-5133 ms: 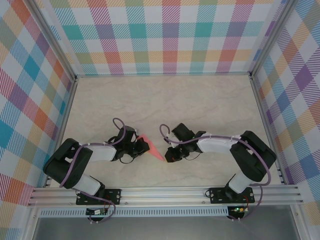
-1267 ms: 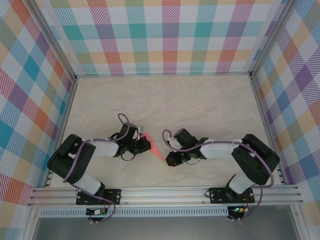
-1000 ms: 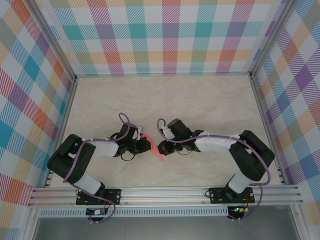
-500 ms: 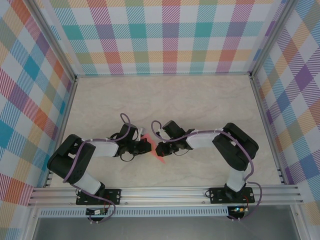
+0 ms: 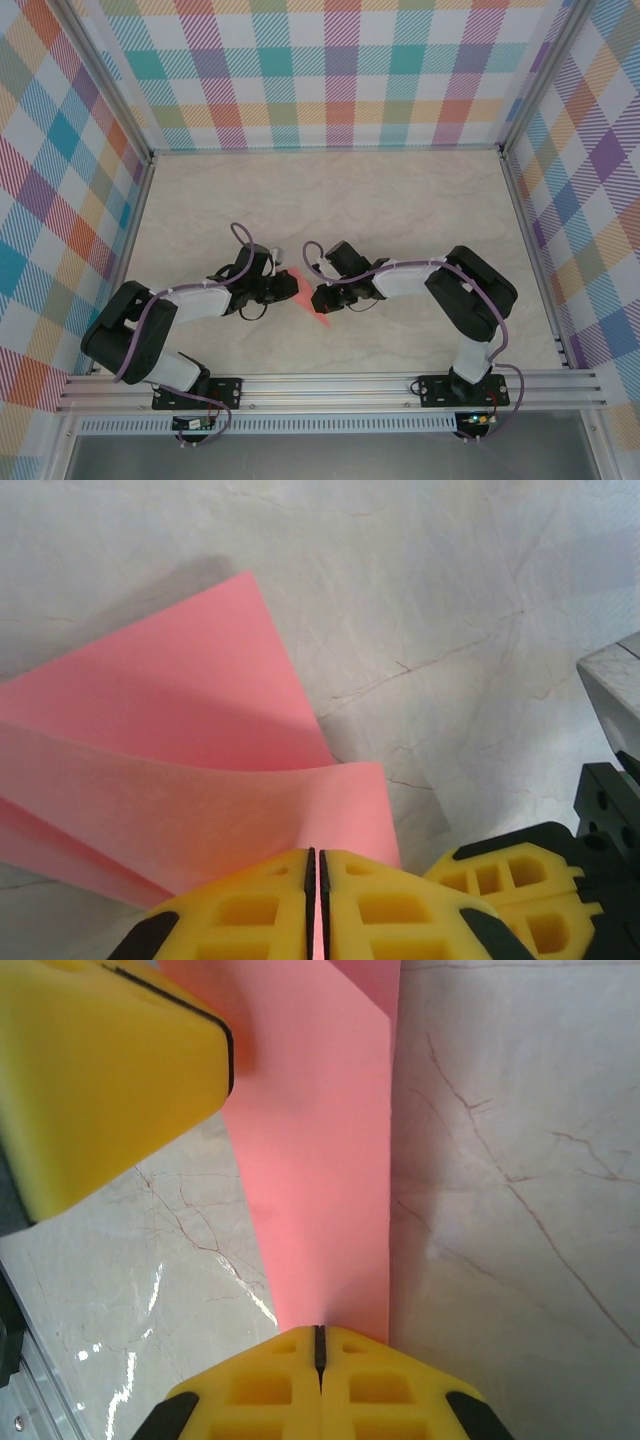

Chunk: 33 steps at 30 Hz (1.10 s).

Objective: Fold a paper plane with a square sheet of paper (pick it up from the middle)
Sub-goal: Fold the wing for the fifth time at the center of the table.

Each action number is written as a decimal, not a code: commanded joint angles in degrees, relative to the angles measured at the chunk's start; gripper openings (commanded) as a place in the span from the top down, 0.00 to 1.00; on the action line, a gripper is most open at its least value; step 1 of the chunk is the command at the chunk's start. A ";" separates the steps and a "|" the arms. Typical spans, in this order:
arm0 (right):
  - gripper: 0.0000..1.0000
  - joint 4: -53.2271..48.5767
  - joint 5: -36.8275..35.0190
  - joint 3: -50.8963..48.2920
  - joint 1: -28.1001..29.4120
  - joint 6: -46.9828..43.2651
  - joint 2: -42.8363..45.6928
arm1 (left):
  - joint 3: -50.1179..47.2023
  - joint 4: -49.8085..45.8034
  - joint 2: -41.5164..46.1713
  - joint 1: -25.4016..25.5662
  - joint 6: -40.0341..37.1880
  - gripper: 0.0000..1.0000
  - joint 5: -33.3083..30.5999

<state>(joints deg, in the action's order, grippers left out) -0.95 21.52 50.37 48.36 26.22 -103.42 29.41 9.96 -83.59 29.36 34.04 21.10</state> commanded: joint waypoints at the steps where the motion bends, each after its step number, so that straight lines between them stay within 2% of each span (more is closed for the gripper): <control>1: 1.00 -3.93 -1.14 -1.06 0.25 0.41 -2.17 | 0.30 -1.17 -1.44 0.01 0.45 0.89 -1.89; 15: 1.00 -4.58 -1.23 -2.15 0.25 -0.54 -2.32 | -0.03 -4.07 -4.45 -2.25 2.17 0.94 -8.27; 20: 1.00 -5.03 -2.13 -3.80 0.25 -1.09 -2.26 | 0.01 -5.61 -4.17 -5.76 1.92 0.95 -9.24; 24: 1.00 -5.12 -2.32 -4.92 0.24 -1.02 -2.09 | 2.97 -11.18 -5.15 -10.20 0.81 0.95 -10.13; 28: 1.00 -5.21 -2.14 -4.70 0.24 -0.99 -2.29 | 4.89 -13.82 -4.34 -15.60 1.11 0.95 -7.20; 33: 1.00 -5.38 -1.93 -3.79 0.25 -0.83 -2.90 | 7.21 -16.55 0.78 -16.62 0.76 0.95 -6.29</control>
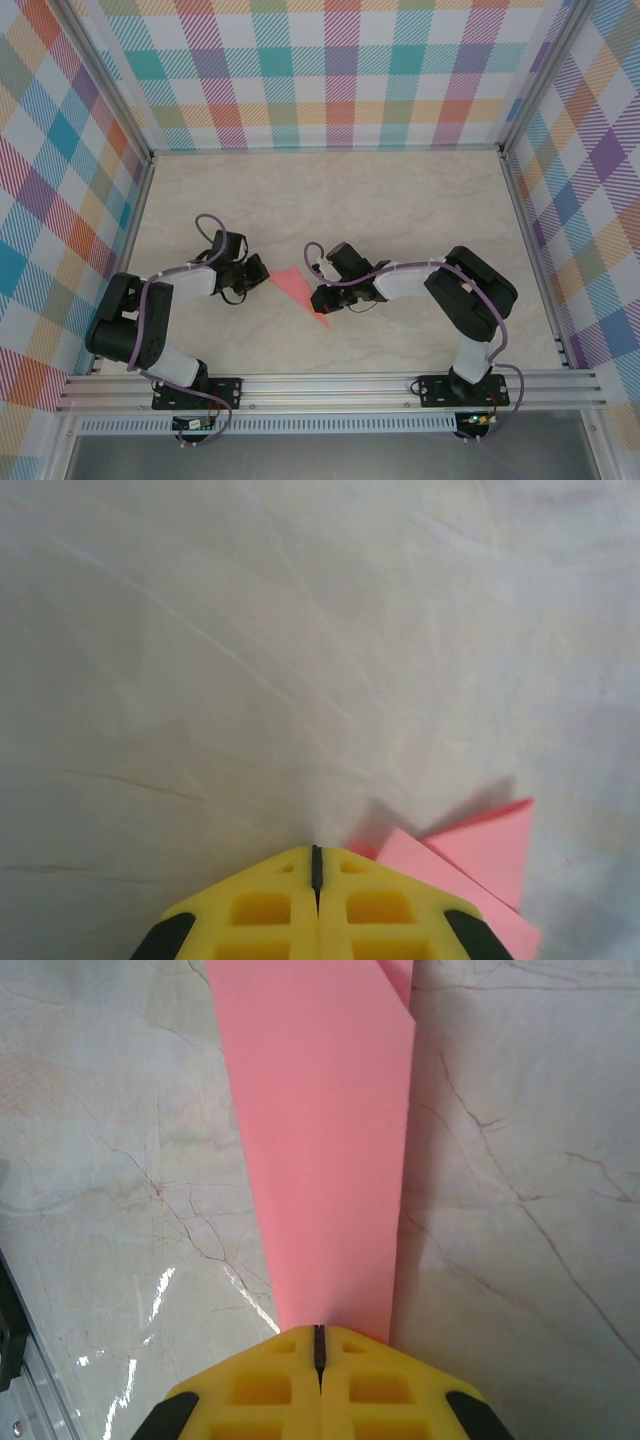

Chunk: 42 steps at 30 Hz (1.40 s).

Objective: Fold a paper plane with a square sheet of paper (pick it up from the middle)
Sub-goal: Fold the wing for the fifth time at the center of the table.

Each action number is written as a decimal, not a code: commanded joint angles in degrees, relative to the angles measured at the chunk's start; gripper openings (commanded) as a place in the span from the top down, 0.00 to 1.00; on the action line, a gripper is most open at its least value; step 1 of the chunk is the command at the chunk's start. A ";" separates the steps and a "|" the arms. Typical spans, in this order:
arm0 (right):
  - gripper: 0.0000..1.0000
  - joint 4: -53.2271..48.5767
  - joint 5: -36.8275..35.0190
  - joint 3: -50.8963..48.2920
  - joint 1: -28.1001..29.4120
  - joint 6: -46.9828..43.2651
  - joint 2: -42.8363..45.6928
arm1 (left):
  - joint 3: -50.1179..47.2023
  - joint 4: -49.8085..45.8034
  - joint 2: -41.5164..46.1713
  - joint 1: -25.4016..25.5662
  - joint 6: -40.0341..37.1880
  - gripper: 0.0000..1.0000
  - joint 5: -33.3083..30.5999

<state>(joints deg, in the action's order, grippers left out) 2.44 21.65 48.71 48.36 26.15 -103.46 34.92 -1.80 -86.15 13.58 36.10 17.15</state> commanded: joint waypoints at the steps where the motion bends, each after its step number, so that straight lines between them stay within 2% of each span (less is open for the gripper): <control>1: 1.00 -8.74 -2.10 -2.02 0.25 -0.80 -2.84 | 1.73 -4.43 4.74 -0.77 -1.30 0.95 -0.80; 4: 1.00 -8.68 -2.01 -1.95 0.29 -0.80 -2.75 | 1.07 -3.03 8.44 -0.29 -0.70 0.95 4.14; 7: 1.00 -8.67 -1.85 -2.02 0.25 -0.60 -2.57 | -0.89 -0.85 12.01 1.32 0.65 0.95 6.31; 11: 1.00 -8.68 -1.72 -2.10 0.25 -0.49 -2.11 | -3.75 4.85 12.63 5.56 3.83 0.94 9.55; 18: 1.00 -7.40 1.23 -0.78 0.25 0.71 1.72 | -3.43 10.08 5.98 14.57 4.31 0.96 9.39; 26: 1.00 -3.30 2.01 -1.07 0.34 4.54 10.22 | -5.15 15.80 1.07 18.61 5.73 0.97 9.96; 42: 1.00 -5.33 2.29 0.39 1.38 5.93 1.99 | -8.58 21.28 -0.20 22.09 7.24 0.98 9.31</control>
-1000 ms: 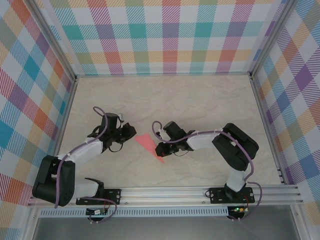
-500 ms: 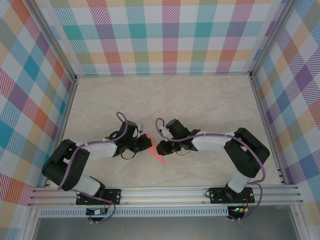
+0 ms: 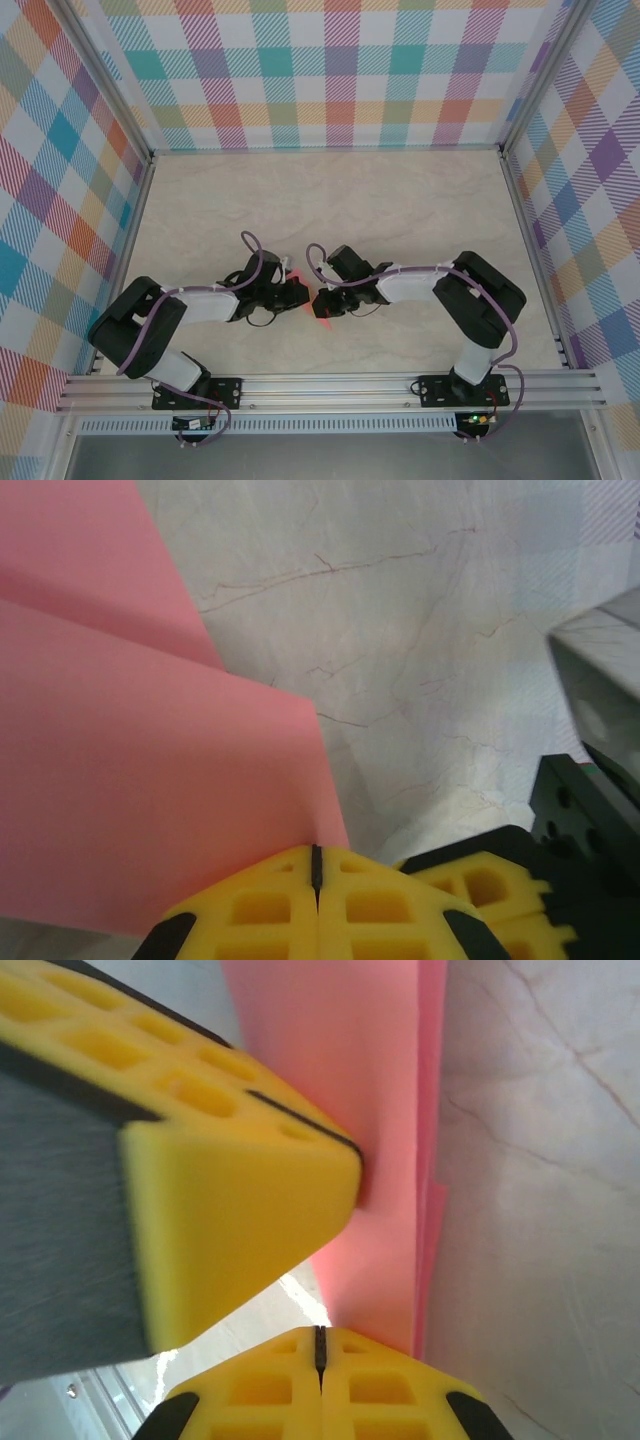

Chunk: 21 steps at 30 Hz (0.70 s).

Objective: Fold a paper plane with a square sheet of paper (pick it up from the middle)
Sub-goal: Fold the wing for the fifth time at the center of the table.

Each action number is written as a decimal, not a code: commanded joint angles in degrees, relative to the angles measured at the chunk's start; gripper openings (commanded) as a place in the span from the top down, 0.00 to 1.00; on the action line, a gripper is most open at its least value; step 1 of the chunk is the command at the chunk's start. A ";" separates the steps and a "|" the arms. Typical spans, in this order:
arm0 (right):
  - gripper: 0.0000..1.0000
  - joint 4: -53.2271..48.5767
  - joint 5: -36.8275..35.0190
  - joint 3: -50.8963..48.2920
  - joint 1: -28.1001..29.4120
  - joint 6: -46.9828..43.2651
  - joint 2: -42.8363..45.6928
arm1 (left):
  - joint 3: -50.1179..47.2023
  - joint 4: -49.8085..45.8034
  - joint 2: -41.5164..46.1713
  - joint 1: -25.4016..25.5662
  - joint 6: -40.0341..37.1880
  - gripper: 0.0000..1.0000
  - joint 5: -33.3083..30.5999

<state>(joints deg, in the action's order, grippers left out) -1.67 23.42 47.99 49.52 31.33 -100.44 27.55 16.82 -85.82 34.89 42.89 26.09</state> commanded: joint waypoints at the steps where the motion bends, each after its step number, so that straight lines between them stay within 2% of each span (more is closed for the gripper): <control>1: 1.00 -1.27 0.42 1.13 0.26 0.75 -1.26 | -1.43 2.93 -0.64 0.88 0.49 0.98 0.37; 6: 1.00 -2.59 -0.02 1.14 0.23 0.37 -2.11 | -2.62 3.70 -1.58 0.96 -0.23 0.98 -1.19; 15: 1.00 -7.67 -1.85 0.29 0.23 -0.22 -4.23 | -7.82 4.89 -1.49 0.73 -0.91 0.97 -13.14; 21: 1.00 -9.33 -3.25 -1.14 0.24 -0.32 -4.41 | -8.31 3.00 2.14 -3.36 -1.52 0.98 -16.56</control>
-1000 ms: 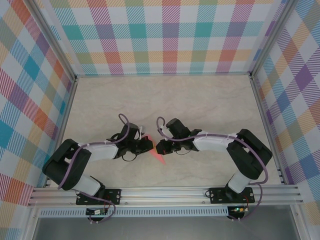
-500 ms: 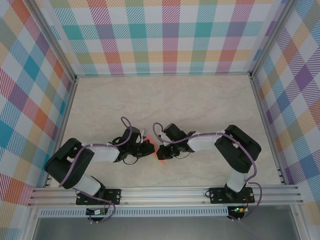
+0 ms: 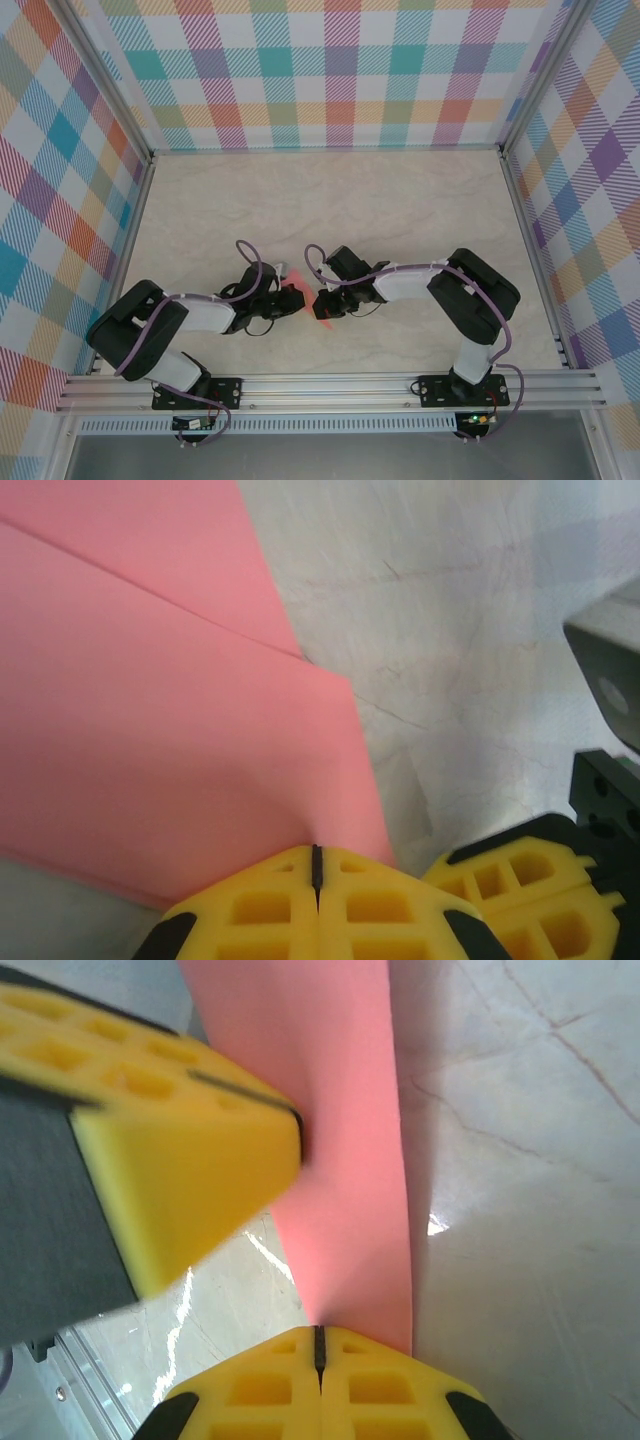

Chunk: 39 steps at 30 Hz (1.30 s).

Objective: Fold a paper plane with a square sheet of paper (pick it up from the middle)
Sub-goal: Fold the wing for the fifth time at the center of the table.

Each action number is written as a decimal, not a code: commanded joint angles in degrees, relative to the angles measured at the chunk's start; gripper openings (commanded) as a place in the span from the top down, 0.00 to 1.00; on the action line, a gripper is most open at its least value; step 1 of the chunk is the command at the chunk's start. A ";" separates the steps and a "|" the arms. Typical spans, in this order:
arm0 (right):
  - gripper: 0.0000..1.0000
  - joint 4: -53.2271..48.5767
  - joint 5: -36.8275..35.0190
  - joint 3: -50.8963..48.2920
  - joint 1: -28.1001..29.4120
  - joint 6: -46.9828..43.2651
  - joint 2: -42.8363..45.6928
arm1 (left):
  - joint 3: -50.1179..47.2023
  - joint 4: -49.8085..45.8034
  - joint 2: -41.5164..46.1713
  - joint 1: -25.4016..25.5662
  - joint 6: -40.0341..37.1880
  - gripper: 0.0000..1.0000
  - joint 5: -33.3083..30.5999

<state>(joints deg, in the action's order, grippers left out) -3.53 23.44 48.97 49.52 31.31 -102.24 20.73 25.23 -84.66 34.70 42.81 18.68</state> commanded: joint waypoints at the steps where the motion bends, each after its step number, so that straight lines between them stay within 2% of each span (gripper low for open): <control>1: 1.00 -7.53 -3.35 -2.23 0.27 -0.33 -2.68 | -1.33 -5.92 1.62 -4.24 -1.71 0.98 -9.06; 6: 1.00 -7.53 -3.28 -2.04 0.29 -0.29 -2.99 | 0.05 -6.18 3.89 -7.89 -3.08 0.98 -5.34; 9: 1.00 -7.52 -3.27 -1.81 0.27 -0.27 -2.98 | 0.36 -3.04 5.82 -7.66 -2.94 0.98 -0.84; 14: 1.00 -7.20 -3.10 -1.68 0.25 -0.03 -3.10 | 0.43 -0.29 8.15 -5.23 -2.63 0.97 1.00; 20: 1.00 -7.17 -2.96 -1.68 0.23 0.24 -3.47 | 1.80 3.93 2.68 -2.75 -2.92 0.97 4.56; 25: 1.00 -7.18 -2.50 -1.83 0.23 0.24 -3.66 | 4.62 4.14 -2.13 -1.58 -6.97 0.98 9.03; 33: 1.00 -7.55 -2.59 -2.42 0.24 0.02 -3.85 | 5.13 -1.05 -4.52 -1.96 -11.80 0.99 1.05; 39: 1.00 -7.56 -2.85 -3.01 0.27 0.09 -3.74 | 2.11 0.24 -4.68 -2.85 -11.73 0.99 -5.77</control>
<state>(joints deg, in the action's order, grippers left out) -3.51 23.68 48.95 49.45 31.31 -102.45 24.60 26.06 -88.88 32.49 32.91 18.39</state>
